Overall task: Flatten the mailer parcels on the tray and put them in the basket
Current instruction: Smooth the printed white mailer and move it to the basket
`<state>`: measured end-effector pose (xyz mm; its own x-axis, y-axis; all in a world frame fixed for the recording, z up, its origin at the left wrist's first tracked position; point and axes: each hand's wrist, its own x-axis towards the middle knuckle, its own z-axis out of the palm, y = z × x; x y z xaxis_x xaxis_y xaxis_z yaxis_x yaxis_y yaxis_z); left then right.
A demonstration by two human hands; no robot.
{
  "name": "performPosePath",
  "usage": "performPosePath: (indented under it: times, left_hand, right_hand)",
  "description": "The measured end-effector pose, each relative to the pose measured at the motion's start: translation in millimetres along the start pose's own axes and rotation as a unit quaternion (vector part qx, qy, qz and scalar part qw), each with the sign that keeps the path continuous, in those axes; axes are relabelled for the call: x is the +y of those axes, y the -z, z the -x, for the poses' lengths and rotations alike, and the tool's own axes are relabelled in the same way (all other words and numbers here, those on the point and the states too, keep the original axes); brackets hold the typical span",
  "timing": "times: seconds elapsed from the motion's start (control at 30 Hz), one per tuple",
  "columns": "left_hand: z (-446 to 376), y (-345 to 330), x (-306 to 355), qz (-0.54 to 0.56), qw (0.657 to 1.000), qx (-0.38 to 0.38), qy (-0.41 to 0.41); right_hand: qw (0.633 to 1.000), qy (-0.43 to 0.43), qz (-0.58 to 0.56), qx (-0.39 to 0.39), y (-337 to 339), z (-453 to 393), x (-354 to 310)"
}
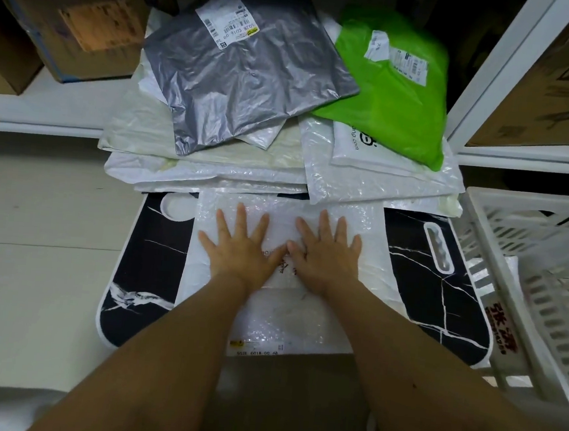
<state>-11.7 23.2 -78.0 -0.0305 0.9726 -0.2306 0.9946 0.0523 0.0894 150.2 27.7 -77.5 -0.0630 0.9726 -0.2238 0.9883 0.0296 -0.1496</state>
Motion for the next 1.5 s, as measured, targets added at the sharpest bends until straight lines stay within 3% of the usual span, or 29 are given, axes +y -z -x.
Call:
performPosePath:
  times: [0.13, 0.4, 0.57, 1.03, 1.23, 1.3, 1.37, 1.43, 1.5]
  left_hand:
    - [6, 1, -13, 0.032, 0.996, 0.005, 0.077]
    - [24, 9, -17, -0.007, 0.993, 0.008, 0.117]
    - [72, 5, 26, -0.017, 0.998, -0.002, 0.059]
    - [100, -21, 3, 0.037, 0.998, -0.044, 0.025]
    - [93, -14, -9, 0.075, 0.993, -0.034, 0.089]
    - [90, -8, -18, 0.084, 0.985, -0.030, 0.147]
    - [87, 0, -27, 0.086, 0.976, -0.032, 0.199]
    - [87, 8, -30, 0.089, 0.973, -0.019, 0.212]
    - [86, 16, -25, 0.111, 0.969, -0.003, 0.220]
  right_hand:
    - [0.997, -0.068, -0.010, 0.024, -3, 2, 5]
    - [0.966, -0.251, -0.065, -0.003, 9, 27, 5]
    - [0.985, -0.126, -0.073, 0.094, 2, 72, -45]
    - [0.997, -0.037, -0.028, 0.055, -35, 107, -24]
    - [0.999, -0.012, -0.037, 0.033, -21, 104, -1]
    - [0.996, -0.078, -0.016, 0.041, -13, 103, 12]
    - [0.976, -0.209, -0.008, 0.057, -2, 103, 25]
    - [0.946, -0.313, -0.062, 0.057, 11, 104, 34]
    - [0.929, -0.343, -0.131, 0.048, 20, 103, 36]
